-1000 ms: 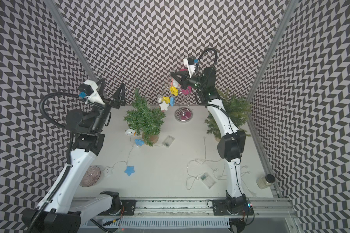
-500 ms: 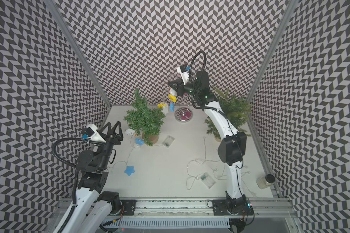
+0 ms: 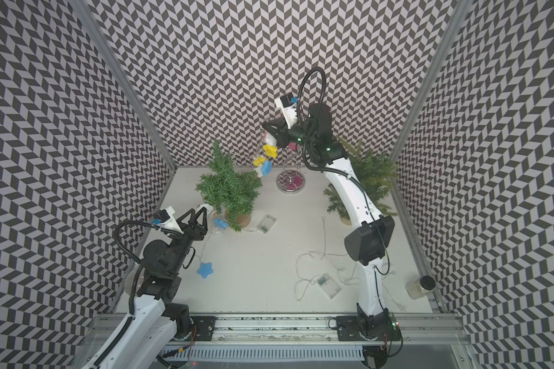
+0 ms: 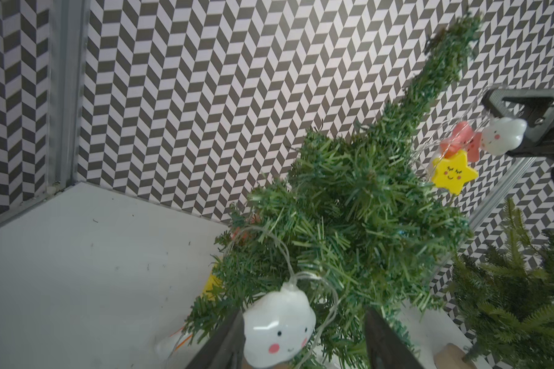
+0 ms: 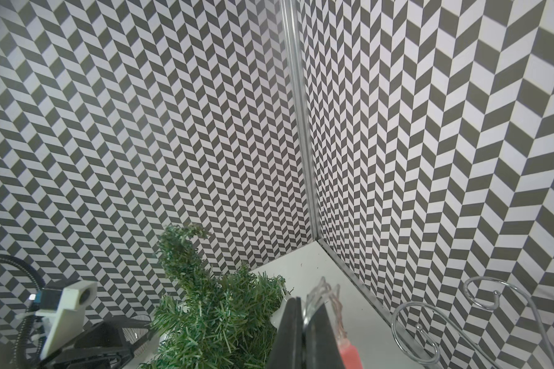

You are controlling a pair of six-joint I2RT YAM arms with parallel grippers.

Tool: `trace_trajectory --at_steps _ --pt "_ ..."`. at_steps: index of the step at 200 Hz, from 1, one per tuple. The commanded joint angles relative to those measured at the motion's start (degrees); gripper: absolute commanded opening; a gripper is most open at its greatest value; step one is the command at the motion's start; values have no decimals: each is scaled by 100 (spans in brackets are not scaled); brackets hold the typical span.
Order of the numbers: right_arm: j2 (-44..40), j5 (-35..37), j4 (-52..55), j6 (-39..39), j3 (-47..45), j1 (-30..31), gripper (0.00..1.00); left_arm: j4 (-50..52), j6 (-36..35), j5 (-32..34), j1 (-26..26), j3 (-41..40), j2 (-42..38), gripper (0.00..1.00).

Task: Wrap string light around the christmas tree
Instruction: Wrap the light string around the Christmas tree.

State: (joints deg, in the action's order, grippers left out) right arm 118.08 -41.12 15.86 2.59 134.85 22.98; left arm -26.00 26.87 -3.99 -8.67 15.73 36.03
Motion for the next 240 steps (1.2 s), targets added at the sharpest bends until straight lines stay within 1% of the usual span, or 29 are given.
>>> trace_trajectory --at_steps 1,11,26,50,63,89,99,114,120,146,171,179,189,214,229,233,240 --pt "-427 137 18 -262 -94 188 0 -409 -1 15 -124 -17 34 64" --pt "-489 151 108 -330 -222 268 0 -466 -7 21 -156 -26 92 66" --pt "-540 374 367 -492 -271 465 0 -722 -2 27 -245 -120 260 66" --pt "-664 1271 871 -833 -227 945 0 -1287 -15 38 -399 -281 736 64" --pt "-762 1591 947 -800 -352 1095 0 -1728 -65 92 -513 -407 947 63" --pt "-900 2047 1035 -613 -573 1208 0 -1985 -121 195 -629 -469 1108 61" --pt "-916 2001 1093 -591 -564 1251 0 -2085 -149 209 -685 -467 1195 60" --pt "-969 1563 1111 -572 -587 1313 0 -2159 -180 227 -784 -417 1419 59" --pt "-989 1504 1126 -588 -597 1374 0 -2208 -180 244 -826 -405 1498 60" --pt "-1110 1954 1161 -728 -642 1649 0 -2361 -182 408 -924 -434 1672 57" --pt "-1222 2369 1195 -769 -744 1640 0 -2227 -256 651 -956 -441 1516 56" --pt "-1274 2346 1167 -785 -796 1631 0 -2200 -270 688 -961 -463 1367 56" --pt "-1319 2128 1119 -780 -800 1613 0 -2120 -279 689 -970 -484 1156 56" --pt "-1215 1680 1271 -674 -430 1613 0 -1898 -399 786 -1054 -418 773 60" --pt "-1180 1563 1373 -621 -338 1618 0 -1805 -411 785 -1082 -371 651 66" --pt "-1190 1544 1369 -614 -374 1613 0 -1783 -570 736 -1091 -349 619 67" --pt "-1222 1525 1310 -586 -493 1621 0 -1760 -637 639 -1108 -314 555 71"
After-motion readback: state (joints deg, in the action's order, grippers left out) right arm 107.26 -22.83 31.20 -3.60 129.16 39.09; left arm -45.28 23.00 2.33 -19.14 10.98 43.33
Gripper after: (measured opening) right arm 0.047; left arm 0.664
